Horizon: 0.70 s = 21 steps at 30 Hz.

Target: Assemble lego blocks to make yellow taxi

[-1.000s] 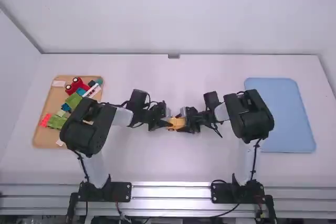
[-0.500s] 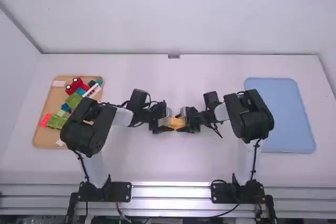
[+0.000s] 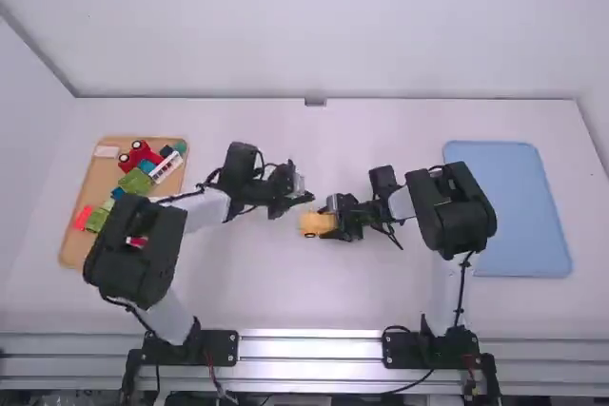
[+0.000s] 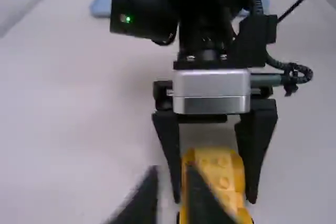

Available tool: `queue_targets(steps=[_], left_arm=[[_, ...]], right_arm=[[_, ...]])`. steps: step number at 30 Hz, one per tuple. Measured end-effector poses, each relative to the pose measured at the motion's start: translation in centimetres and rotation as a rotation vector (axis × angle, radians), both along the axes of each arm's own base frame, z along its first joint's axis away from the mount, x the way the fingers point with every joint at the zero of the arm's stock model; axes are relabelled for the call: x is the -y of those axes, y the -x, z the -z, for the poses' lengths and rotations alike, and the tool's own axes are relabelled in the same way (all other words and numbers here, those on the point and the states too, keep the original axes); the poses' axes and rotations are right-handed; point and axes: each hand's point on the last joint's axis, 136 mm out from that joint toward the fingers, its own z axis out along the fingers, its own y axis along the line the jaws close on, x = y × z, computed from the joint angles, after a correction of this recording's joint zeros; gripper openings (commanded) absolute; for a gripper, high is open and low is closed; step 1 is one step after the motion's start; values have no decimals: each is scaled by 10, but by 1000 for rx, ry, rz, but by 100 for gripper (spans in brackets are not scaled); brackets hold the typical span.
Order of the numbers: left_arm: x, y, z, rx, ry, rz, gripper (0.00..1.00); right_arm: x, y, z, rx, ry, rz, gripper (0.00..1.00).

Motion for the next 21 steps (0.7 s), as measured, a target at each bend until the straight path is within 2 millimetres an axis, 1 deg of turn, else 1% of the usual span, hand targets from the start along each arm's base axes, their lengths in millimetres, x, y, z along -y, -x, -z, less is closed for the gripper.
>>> queue_targets(steps=[4, 5, 6, 8, 11, 13, 21], left_arm=[[6, 7, 19, -55, -41, 3, 2], [6, 10, 31, -94, -62, -2, 2], [6, 10, 31, -94, -62, -2, 2], [3, 16, 49, -163, -91, -10, 2], [1, 23, 62, -224, -112, -12, 2], [2, 26, 64, -240, -100, 3, 2], [7, 26, 67, -259, -69, 33, 2]], right_arm=[[0, 0, 0, 1, 0, 0, 47], [0, 0, 0, 1, 0, 0, 47], [0, 0, 0, 1, 0, 0, 47], [0, 0, 0, 1, 0, 0, 47], [0, 0, 0, 1, 0, 0, 47], [0, 0, 0, 2, -2, -2, 47], [0, 1, 0, 1, -3, -3, 46]])
